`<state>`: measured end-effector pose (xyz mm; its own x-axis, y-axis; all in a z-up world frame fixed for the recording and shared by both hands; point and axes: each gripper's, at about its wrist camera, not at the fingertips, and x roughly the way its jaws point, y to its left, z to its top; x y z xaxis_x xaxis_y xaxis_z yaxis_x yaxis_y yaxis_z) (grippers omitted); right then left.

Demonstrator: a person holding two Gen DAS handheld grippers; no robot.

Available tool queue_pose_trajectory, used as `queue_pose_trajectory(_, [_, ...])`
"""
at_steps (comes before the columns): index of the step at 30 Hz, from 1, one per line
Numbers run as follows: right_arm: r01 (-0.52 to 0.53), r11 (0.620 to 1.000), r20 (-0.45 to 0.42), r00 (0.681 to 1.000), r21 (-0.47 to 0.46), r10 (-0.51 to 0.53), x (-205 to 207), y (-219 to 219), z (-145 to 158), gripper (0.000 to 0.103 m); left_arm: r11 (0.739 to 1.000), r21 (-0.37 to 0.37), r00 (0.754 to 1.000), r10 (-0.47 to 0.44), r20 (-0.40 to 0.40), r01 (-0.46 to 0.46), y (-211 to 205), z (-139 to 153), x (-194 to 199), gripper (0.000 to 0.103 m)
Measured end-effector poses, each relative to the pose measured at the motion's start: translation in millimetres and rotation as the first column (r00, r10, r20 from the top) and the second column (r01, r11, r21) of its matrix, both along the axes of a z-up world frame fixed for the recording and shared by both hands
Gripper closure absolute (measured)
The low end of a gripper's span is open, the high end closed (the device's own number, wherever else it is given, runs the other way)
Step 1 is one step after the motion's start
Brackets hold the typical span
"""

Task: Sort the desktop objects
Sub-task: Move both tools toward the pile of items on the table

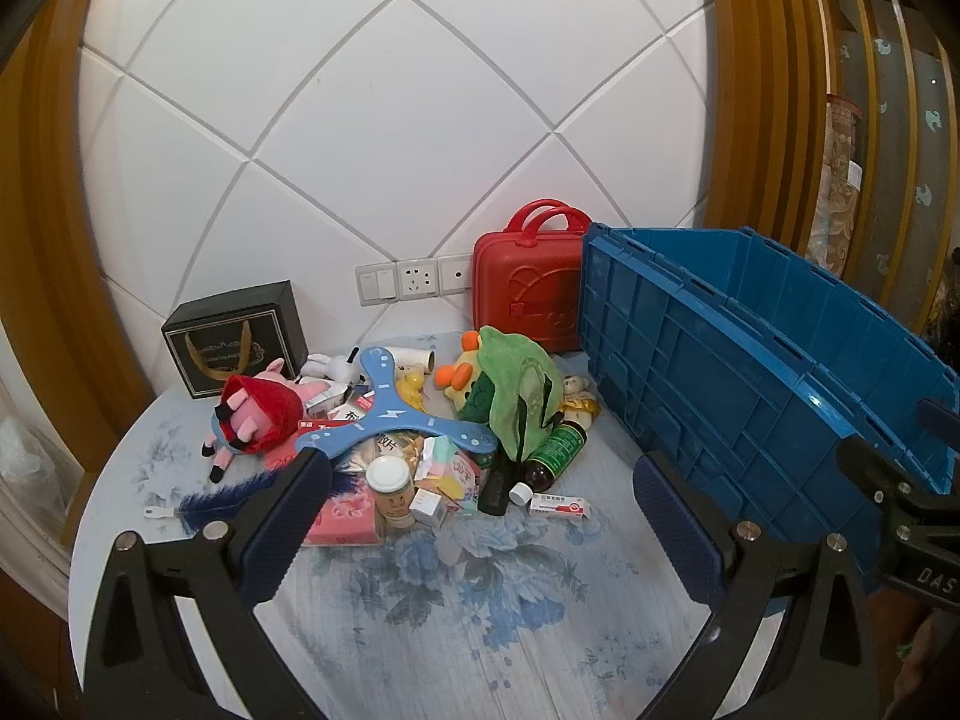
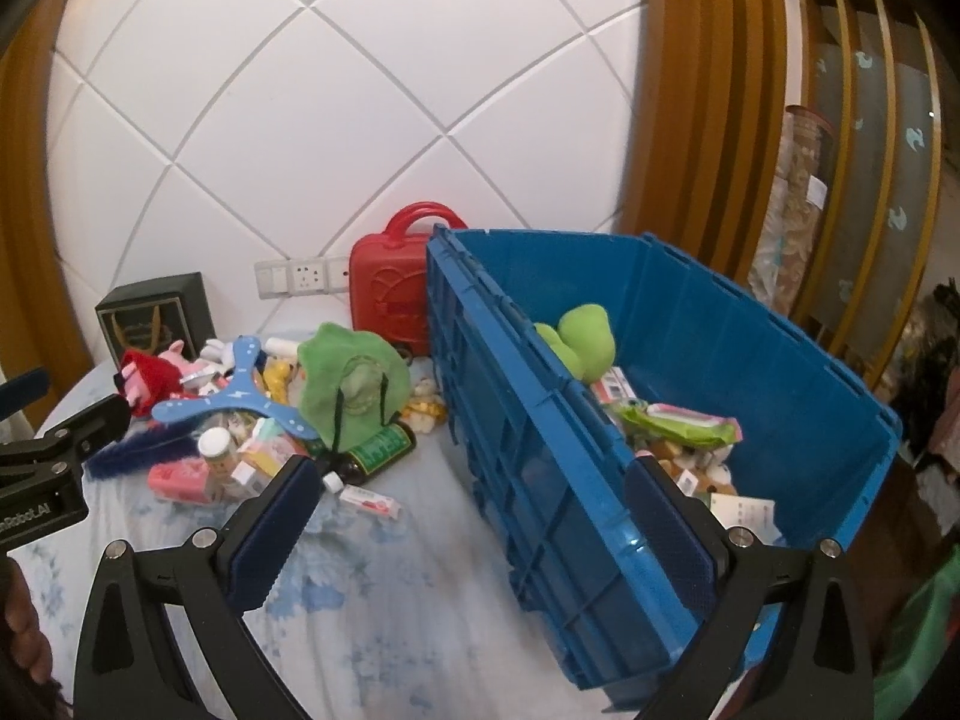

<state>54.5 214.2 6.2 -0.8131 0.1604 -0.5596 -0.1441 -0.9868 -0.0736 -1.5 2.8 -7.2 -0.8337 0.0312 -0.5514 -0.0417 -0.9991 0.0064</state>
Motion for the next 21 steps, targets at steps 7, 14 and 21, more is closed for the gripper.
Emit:
queue_pose_trajectory(7, [0.001, 1.000, 0.010, 1.000, -0.003, -0.001, -2.0, 0.9, -3.2, 0.000, 1.000, 0.002, 1.000, -0.026, 0.010, 0.026, 0.2, -2.8, -1.6, 0.001])
queue_pose_trajectory(14, [-0.004, 1.000, 0.028, 1.000, -0.011, 0.005, -11.6, 0.9, -8.7, 0.000, 0.999, 0.013, 0.999, -0.038, 0.027, 0.038, -10.1, -8.9, -14.7, 0.001])
queue_pose_trajectory(21, [-0.072, 0.996, 0.108, 0.991, -0.042, 0.077, -44.4, -12.0, -37.8, 0.000, 0.998, 0.013, 0.989, 0.056, 0.137, -0.059, -54.8, -51.7, -54.6, 0.001])
